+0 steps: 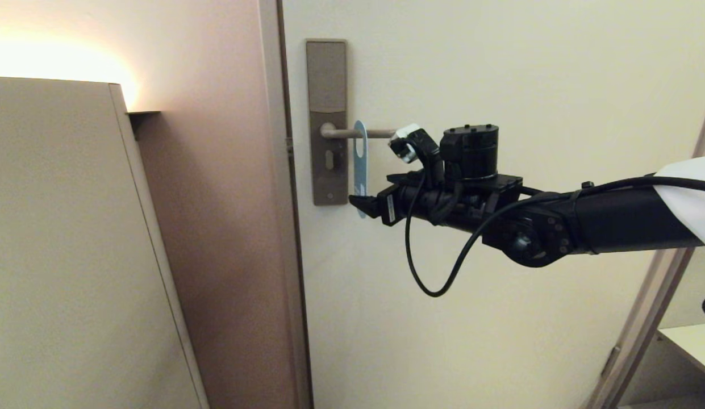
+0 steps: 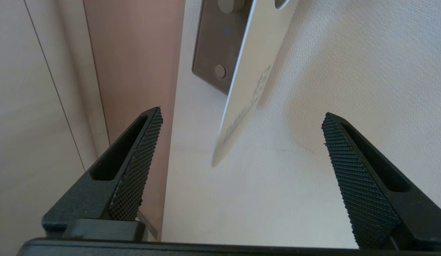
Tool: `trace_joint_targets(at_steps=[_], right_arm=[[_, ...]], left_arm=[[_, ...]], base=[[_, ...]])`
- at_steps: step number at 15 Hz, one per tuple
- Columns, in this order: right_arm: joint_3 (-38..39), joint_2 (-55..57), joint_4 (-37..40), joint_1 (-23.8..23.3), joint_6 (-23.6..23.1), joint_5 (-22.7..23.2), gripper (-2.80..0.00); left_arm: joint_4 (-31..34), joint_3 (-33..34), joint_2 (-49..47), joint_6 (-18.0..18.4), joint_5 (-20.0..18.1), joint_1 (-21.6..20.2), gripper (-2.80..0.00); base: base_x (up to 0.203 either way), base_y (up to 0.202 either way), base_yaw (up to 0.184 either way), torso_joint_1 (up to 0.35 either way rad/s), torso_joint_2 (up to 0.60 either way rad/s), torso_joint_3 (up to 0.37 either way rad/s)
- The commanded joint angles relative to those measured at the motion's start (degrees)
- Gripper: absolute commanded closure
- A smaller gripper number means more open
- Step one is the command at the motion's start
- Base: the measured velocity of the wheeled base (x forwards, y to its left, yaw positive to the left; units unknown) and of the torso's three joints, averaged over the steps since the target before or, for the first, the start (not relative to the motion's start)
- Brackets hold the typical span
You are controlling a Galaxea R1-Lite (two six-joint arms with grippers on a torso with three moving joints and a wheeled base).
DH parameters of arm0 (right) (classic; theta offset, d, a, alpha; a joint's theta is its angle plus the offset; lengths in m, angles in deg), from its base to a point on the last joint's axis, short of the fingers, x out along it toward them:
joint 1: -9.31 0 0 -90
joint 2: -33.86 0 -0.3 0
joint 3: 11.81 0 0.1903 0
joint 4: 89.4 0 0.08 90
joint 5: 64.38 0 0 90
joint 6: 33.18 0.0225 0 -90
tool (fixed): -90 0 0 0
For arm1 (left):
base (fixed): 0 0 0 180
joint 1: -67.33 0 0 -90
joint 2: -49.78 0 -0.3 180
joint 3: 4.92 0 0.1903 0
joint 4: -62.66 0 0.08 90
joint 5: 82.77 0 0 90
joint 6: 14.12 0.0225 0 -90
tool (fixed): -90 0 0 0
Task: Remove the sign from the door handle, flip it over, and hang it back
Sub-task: Hang the sign back with the other side facing out
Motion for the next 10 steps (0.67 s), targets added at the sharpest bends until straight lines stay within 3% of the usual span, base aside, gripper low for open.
trace_joint_targets(at_steps=[1, 9, 10], right_arm=[[1.6, -1.9, -0.2, 0.0, -0.1, -0.1, -2.80], [6.1, -5.4, -0.5, -0.5, -0.2, -0.1, -2.80], [5.9, -5.4, -0.5, -0.5, -0.2, -0.1, 0.00]], left_arm=[[0.0, 0.0, 0.0, 0.0, 0.0, 0.0, 0.00], [0.0, 0.0, 0.0, 0.0, 0.0, 0.1, 0.00], [0.0, 0.0, 0.0, 0.0, 0.0, 0.0, 0.00]], base=[[0.000, 0.000, 0.000, 0.000, 0.00, 0.000], [0.000, 0.000, 0.000, 0.000, 0.00, 0.000], [0.000, 0.000, 0.000, 0.000, 0.00, 0.000]])
